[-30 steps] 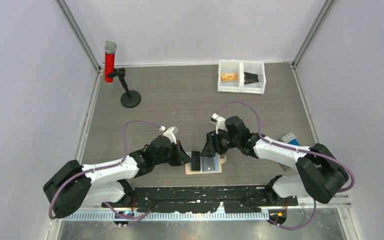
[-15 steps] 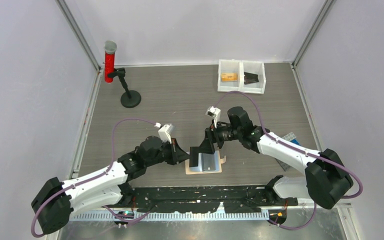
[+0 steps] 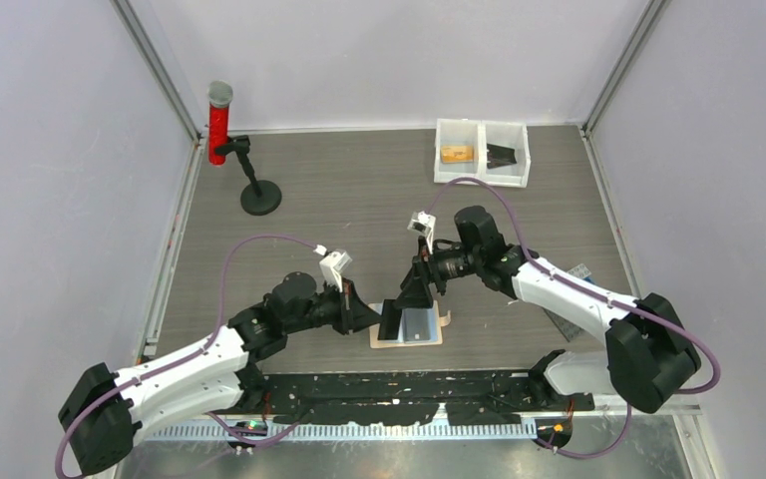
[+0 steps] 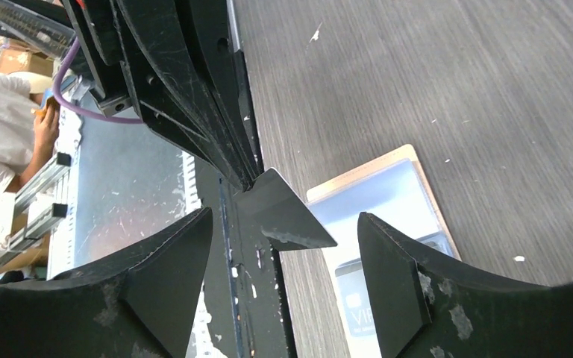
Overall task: Take the credit cards out of the card holder
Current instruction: Remove the credit card from the card holder.
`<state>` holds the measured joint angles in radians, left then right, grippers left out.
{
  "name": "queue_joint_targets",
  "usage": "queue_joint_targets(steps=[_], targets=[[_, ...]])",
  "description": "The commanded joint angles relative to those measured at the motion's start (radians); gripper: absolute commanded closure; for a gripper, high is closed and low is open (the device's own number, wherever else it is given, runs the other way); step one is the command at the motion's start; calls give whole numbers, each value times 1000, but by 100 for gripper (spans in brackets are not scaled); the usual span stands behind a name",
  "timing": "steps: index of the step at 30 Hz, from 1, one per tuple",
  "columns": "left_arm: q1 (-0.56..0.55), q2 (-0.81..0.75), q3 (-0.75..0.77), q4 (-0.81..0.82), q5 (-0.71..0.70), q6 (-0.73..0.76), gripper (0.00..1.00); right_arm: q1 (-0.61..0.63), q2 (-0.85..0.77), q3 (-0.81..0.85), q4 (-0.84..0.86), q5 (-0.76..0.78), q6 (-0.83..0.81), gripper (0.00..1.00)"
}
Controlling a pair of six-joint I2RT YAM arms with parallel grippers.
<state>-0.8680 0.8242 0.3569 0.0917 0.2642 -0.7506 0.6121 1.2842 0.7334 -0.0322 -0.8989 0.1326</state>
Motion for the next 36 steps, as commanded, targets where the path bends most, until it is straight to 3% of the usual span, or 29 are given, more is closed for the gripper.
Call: queue_joint_targets(steps=[1,9,12,14,17,21,23,24,28,29,36], targets=[[4,-15,47,5,60,33,100,-3,32,29,27,-80,-31,21],[4,-4,51,14,95,42,100,-2,94,45,3,-76,-61,21],[4,-3,52,16,90,39,100,0,100,36,22,-107,-55,27],[4,-3,58,15,85,39,100,1,94,30,27,-120,-47,38],[4,-5,75,-17,61,43,100,4,76,18,43,-126,-36,64],[6,-16,85,-37,23,35,100,11,44,-5,92,-127,-1,92],[8,-28,91,-62,-14,25,100,22,18,-13,103,-107,18,94],[11,-35,102,-96,-60,8,97,25,-10,-16,101,-92,25,95],[17,-74,174,-268,-193,-65,55,51,-111,-3,10,79,-8,95],[17,-88,196,-331,-234,-96,49,69,-125,11,-16,166,-35,95],[18,-141,290,-460,-317,-269,30,286,-285,2,-50,714,-123,95]])
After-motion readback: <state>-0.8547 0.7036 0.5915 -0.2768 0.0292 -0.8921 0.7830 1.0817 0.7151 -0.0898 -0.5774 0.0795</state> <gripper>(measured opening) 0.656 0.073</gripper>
